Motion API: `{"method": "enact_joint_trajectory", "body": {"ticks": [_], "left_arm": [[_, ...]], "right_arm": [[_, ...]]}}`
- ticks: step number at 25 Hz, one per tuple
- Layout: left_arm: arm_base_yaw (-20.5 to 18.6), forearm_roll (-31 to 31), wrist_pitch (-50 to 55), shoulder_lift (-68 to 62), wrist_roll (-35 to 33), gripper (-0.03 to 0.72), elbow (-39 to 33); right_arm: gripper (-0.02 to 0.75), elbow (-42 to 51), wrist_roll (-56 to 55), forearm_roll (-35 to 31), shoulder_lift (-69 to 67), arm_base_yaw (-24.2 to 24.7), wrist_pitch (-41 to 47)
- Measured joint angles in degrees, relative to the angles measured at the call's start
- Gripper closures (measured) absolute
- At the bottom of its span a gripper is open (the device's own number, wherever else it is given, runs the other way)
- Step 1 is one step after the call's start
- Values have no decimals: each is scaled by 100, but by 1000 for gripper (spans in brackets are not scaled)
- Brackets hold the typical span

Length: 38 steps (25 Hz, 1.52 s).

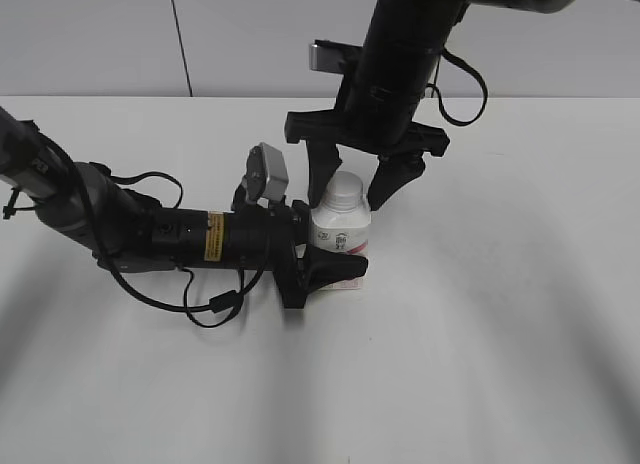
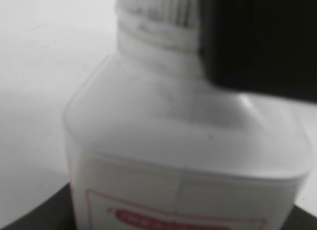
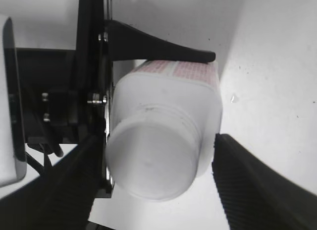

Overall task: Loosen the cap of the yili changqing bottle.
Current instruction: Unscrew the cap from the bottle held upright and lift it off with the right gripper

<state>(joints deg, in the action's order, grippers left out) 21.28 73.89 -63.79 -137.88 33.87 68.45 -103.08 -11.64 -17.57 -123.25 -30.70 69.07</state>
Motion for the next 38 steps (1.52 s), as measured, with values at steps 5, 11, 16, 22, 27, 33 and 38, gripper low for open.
{"method": "enact_joint_trajectory", "body": {"ticks": [5,11,16,22,27,33,38], "left_arm": [[0,0,0,0,0,266,0],[0,5,0,5,0,266,0],[0,5,5,5,7,266,0],[0,5,5,5,13,266,0],[0,5,5,5,13,266,0],[0,5,5,5,13,266,0],[0,5,5,5,18,266,0]], "right_arm": [[183,0,24,0,0,0,34],[183,0,47,17,0,0,-88],[184,0,53,17,0,0,-140],[184,0,53,29,0,0,-94],[184,0,53,29,0,0,-66],[184,0,53,29,0,0,5],[184,-12,69,41,5,0,44]]}}
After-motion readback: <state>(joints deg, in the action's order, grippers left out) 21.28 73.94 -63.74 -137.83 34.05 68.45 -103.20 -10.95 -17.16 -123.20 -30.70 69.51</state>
